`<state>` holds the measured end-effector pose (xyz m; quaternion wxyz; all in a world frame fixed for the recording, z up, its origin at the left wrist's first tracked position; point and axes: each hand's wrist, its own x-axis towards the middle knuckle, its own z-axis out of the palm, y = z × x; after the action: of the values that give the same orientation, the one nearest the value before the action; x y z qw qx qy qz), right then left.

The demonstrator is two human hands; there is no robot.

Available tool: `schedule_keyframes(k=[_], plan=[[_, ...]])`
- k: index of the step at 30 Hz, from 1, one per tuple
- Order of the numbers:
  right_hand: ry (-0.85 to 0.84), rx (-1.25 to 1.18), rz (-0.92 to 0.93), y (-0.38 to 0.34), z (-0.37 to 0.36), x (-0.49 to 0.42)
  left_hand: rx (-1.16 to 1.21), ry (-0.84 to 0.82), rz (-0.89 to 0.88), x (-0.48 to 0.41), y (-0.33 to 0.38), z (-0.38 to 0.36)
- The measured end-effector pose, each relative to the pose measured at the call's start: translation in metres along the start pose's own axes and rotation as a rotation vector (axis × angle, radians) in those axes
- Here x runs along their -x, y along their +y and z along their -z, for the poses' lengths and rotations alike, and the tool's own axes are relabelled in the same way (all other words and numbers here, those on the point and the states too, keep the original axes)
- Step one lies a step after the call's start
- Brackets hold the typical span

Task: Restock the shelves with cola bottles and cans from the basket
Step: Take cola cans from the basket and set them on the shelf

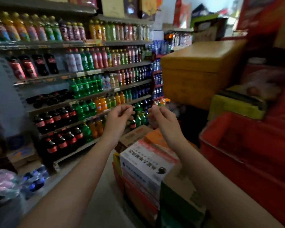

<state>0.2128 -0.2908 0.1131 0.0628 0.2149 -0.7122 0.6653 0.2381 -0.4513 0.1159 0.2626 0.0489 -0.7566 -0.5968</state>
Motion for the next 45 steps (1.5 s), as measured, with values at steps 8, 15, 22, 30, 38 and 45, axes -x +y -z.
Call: schedule_keyframes(k=[8, 15, 22, 30, 38, 45], plan=[[0.317, 0.138, 0.009, 0.005, 0.194, 0.027, 0.074, -0.317, -0.096, 0.018, 0.048, -0.202], [0.529, 0.216, -0.107, 0.041, 0.372, 0.055, 0.129, -0.583, -0.067, 0.046, 0.068, -0.388], [0.672, 0.215, -0.308, 0.100, 0.466, 0.078, 0.019, -0.797, 0.051, 0.073, 0.045, -0.503], [0.806, 0.197, -0.445, 0.156, 0.496, 0.083, -0.112, -0.948, 0.221, 0.073, -0.002, -0.572], [0.891, 0.235, -0.512, 0.181, 0.506, 0.096, -0.406, -1.336, 0.302, 0.096, -0.070, -0.609], [0.845, 0.284, -0.594, 0.190, 0.508, 0.108, -0.194, -1.333, 0.585, 0.119, -0.123, -0.615]])
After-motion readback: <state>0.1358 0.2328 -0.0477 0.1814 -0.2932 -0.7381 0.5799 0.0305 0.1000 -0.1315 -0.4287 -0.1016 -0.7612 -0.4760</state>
